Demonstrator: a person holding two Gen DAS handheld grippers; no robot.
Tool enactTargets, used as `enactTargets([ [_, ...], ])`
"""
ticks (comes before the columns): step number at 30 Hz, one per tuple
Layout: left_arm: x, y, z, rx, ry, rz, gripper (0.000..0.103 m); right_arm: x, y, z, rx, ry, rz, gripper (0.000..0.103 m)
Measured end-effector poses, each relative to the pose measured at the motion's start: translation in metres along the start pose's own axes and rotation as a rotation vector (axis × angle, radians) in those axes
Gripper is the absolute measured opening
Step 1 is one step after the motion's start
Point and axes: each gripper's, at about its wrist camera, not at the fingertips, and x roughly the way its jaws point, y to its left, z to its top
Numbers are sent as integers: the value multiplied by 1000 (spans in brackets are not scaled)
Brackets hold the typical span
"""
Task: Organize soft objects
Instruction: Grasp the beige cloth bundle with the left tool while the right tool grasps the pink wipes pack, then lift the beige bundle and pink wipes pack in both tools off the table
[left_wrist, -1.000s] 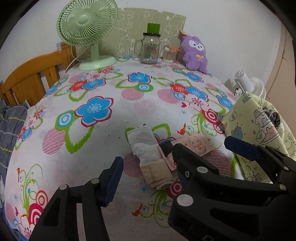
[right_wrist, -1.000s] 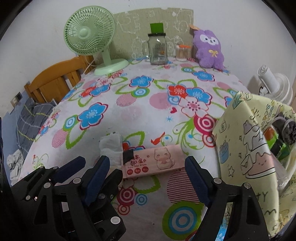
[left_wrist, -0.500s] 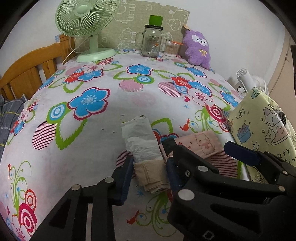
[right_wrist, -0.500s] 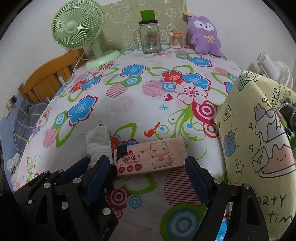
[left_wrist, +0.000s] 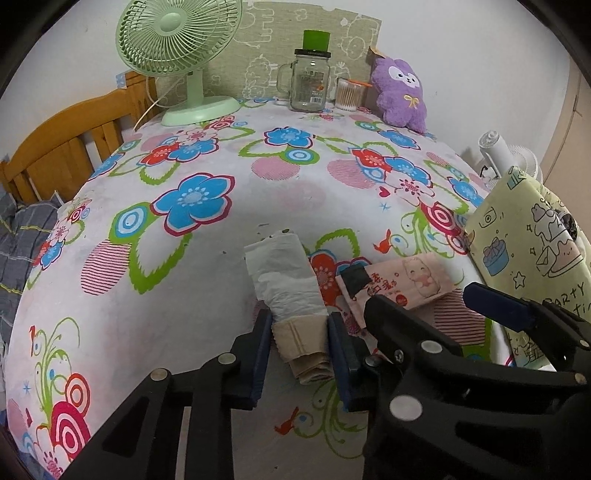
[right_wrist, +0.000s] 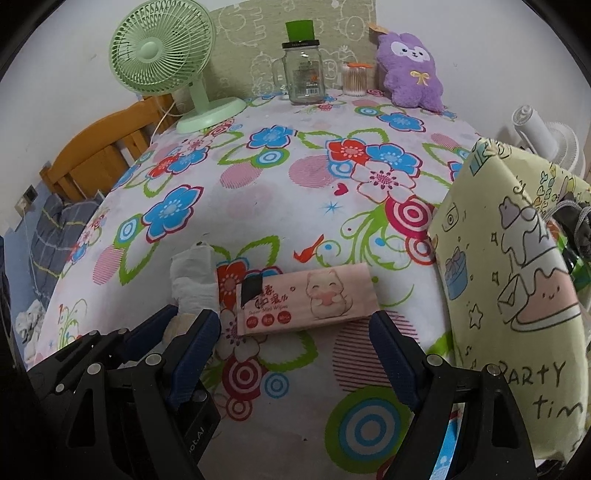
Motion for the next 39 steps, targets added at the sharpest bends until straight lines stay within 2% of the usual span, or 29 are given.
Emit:
enactTargets([
  [8,0,3,1,3,1,0,30,20,-6,5,71,58,7,86],
  [24,11,13,17,17,5,16,29,39,6,25,17,30,-1,86],
  [30,12,13,17,29,2,25,29,40,13,26,-21,30,12,73],
  [34,13,11,15,44,-3,31,29,40,20,26,-60,34,12,52],
  [39,11,9,13,41,0,21,29,39,21,25,-75,35,14,45],
])
